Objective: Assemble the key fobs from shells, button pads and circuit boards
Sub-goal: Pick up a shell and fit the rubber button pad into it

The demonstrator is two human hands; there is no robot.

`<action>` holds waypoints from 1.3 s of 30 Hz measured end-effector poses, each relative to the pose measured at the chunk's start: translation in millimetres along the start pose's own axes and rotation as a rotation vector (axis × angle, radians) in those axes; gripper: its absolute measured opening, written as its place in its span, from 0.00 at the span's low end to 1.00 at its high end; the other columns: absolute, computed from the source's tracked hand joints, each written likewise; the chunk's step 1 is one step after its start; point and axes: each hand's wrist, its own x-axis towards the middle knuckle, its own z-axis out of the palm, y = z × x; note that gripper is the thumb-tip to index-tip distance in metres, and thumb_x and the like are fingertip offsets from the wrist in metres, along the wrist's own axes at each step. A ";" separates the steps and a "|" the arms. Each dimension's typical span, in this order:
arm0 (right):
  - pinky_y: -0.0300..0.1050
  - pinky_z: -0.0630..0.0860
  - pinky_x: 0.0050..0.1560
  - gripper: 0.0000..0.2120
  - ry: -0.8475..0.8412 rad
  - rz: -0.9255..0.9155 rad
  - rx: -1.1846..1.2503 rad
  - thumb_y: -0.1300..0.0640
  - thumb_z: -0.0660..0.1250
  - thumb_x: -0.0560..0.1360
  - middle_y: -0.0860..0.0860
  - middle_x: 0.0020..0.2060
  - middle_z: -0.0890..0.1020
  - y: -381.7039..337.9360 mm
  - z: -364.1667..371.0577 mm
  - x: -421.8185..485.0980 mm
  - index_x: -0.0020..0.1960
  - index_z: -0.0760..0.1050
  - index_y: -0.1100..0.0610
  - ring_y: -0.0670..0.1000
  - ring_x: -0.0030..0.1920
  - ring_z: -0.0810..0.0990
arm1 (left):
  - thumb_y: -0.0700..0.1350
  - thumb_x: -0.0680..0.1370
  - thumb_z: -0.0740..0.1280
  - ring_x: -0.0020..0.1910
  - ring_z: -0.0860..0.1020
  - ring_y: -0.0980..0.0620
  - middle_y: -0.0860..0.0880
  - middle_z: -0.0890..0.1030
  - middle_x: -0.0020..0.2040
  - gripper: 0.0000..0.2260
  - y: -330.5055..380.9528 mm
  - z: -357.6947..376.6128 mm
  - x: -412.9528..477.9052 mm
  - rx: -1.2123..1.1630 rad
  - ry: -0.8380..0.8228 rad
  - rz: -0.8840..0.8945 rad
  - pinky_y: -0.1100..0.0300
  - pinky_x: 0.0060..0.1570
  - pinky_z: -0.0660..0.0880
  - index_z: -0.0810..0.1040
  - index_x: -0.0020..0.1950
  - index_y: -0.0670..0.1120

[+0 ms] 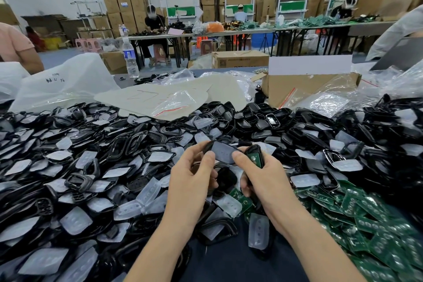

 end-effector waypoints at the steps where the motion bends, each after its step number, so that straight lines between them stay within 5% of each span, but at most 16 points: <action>1: 0.39 0.70 0.24 0.05 0.003 0.004 0.013 0.51 0.71 0.78 0.49 0.24 0.76 0.7 1.2 -0.4 0.44 0.81 0.44 0.48 0.24 0.73 | 0.45 0.82 0.67 0.35 0.79 0.57 0.57 0.81 0.38 0.08 -0.4 1.4 -1.2 0.002 0.002 0.004 0.62 0.35 0.78 0.79 0.59 0.57; 6: 0.39 0.70 0.23 0.05 0.004 0.009 0.056 0.53 0.72 0.78 0.49 0.27 0.78 1.9 4.6 -1.1 0.44 0.81 0.46 0.47 0.25 0.74 | 0.45 0.83 0.65 0.37 0.81 0.56 0.47 0.83 0.43 0.10 -0.8 6.0 -3.7 0.021 -0.018 0.019 0.61 0.38 0.79 0.78 0.64 0.51; 17: 0.40 0.69 0.23 0.06 -0.016 -0.001 0.103 0.57 0.71 0.78 0.51 0.30 0.79 -0.3 4.9 -1.3 0.46 0.82 0.46 0.47 0.24 0.73 | 0.42 0.82 0.65 0.35 0.79 0.57 0.50 0.83 0.39 0.10 1.7 1.1 -0.8 0.004 -0.052 0.015 0.63 0.39 0.79 0.81 0.62 0.52; 24: 0.38 0.70 0.24 0.05 -0.053 -0.059 -0.053 0.54 0.70 0.79 0.50 0.23 0.76 -8.0 -0.8 -5.0 0.47 0.81 0.44 0.47 0.22 0.72 | 0.51 0.81 0.68 0.33 0.81 0.55 0.54 0.84 0.38 0.10 3.9 -5.0 -2.1 0.202 -0.116 0.076 0.60 0.35 0.80 0.79 0.59 0.65; 39: 0.40 0.68 0.23 0.05 -0.094 -0.013 0.045 0.54 0.70 0.79 0.51 0.23 0.74 0.8 3.0 -4.0 0.47 0.83 0.45 0.48 0.23 0.70 | 0.44 0.84 0.62 0.31 0.78 0.53 0.52 0.79 0.33 0.11 10.1 -1.4 -7.2 0.147 -0.177 0.051 0.61 0.29 0.74 0.80 0.50 0.58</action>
